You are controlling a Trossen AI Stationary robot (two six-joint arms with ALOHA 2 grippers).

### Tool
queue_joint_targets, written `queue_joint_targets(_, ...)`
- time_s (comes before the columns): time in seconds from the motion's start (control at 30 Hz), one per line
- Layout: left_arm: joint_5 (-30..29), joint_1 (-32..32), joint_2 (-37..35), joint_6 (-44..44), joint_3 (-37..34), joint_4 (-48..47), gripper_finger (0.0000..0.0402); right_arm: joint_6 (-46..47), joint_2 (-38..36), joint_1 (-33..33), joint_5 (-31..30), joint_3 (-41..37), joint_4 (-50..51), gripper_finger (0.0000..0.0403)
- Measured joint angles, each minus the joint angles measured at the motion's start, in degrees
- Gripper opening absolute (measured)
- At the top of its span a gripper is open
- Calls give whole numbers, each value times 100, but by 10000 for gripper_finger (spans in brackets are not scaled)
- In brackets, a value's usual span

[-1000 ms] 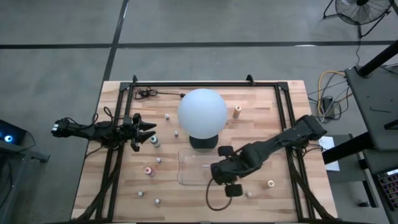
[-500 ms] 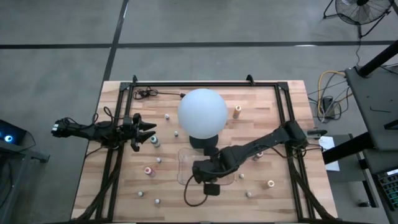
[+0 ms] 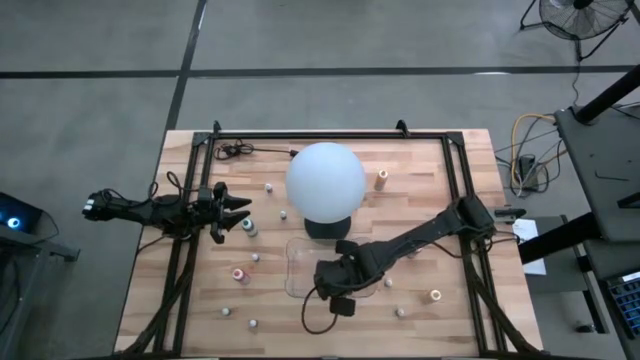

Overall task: Pick & Place food coloring
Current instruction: Put the top small green food coloring bottle into the transparent bin

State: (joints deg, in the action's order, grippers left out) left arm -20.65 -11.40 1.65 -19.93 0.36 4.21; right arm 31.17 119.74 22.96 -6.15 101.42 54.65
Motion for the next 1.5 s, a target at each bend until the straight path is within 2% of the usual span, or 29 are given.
queue_joint_targets(0.7, 0, -2, 0, -2, 0, -1, 161, 167, -9, 154, -33, -765, -602, 59)
queue_joint_targets(1.5, 1, 0, 0, -2, 0, -2, 161, 121, -9, 166, 17, -1112, -920, 59)
